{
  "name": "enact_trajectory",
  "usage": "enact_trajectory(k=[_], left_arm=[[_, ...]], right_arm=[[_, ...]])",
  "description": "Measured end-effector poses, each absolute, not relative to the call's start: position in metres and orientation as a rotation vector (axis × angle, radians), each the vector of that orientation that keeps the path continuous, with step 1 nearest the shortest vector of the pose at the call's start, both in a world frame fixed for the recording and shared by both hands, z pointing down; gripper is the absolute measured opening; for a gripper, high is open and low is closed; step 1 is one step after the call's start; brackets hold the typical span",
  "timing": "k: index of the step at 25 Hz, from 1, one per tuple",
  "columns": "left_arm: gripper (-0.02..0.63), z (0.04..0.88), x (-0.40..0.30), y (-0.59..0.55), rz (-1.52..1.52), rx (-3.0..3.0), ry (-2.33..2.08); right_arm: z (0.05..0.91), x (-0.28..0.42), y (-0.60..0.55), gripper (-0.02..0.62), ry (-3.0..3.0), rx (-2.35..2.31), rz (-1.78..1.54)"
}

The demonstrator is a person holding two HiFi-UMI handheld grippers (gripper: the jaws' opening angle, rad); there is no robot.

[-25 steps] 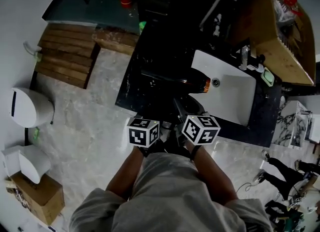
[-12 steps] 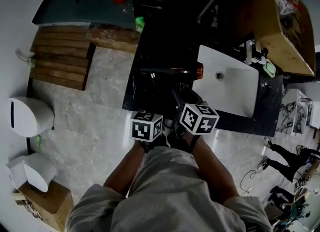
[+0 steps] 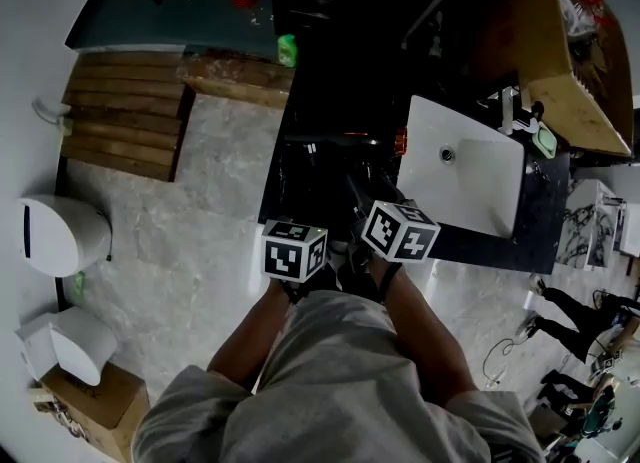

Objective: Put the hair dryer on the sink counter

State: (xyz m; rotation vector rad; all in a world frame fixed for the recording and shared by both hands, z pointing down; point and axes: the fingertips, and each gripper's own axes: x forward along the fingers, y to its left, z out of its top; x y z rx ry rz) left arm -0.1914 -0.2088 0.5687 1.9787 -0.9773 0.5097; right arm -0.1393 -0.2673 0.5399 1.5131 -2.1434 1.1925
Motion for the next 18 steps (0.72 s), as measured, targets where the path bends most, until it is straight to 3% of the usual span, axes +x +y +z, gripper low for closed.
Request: enact_trajectory(k=[18], left_arm=[[0.123, 0.567, -0.211, -0.226, 0.503, 1.988, -1.015]], right_arm=[[0.564, -0.149, -0.283, 0.184, -2.112, 1.514, 1.341]])
